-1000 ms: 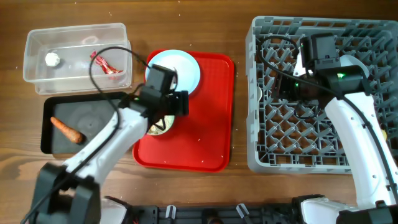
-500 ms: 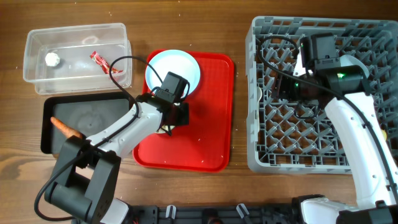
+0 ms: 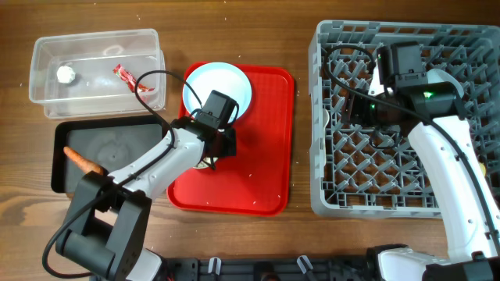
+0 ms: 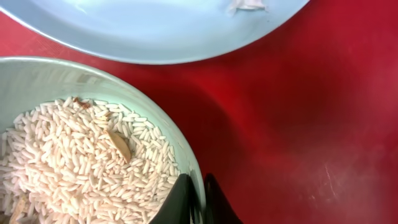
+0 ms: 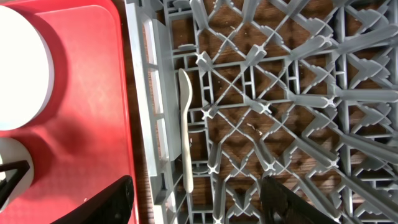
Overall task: Sort waste into correct bins and load items into the dishwasher rack
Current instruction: 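Reach the left gripper to the green rice bowl and grasp its rim, then lift the green bowl over the black tray and tip out the rice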
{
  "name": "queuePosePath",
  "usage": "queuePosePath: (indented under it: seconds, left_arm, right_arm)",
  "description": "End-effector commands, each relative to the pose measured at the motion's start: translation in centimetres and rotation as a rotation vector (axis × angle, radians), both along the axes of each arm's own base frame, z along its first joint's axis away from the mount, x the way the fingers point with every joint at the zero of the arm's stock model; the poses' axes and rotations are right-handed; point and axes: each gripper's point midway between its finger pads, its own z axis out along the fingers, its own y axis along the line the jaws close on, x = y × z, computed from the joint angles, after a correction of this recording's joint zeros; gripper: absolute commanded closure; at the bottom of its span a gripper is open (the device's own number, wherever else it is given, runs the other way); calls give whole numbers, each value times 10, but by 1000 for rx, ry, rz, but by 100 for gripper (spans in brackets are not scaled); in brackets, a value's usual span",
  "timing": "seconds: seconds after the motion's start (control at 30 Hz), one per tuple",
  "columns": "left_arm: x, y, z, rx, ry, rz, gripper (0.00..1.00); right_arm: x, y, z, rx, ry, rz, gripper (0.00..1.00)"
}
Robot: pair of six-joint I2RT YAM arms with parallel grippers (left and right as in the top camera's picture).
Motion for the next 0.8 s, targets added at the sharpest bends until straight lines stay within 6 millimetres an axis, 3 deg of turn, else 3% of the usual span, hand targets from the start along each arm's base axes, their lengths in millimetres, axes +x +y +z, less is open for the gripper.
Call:
queuePosePath:
  seconds: [0.0,0.27,0.57,0.77]
  left_arm:
    - [-9,1,-11,-4,48,19,96]
    - [-8,1,36,-12,31,20,96]
    - [-5,8,56,-10,39,43,96]
    - [7,46,86,-59,-17,166,96]
  right_arm:
    - [0,1,1,1,-4,19,33]
    - [0,0,1,-1,-3,17,35]
    - [-2,0,1,-3,3,18,35]
    - [-2,0,1,-3,3,17,35]
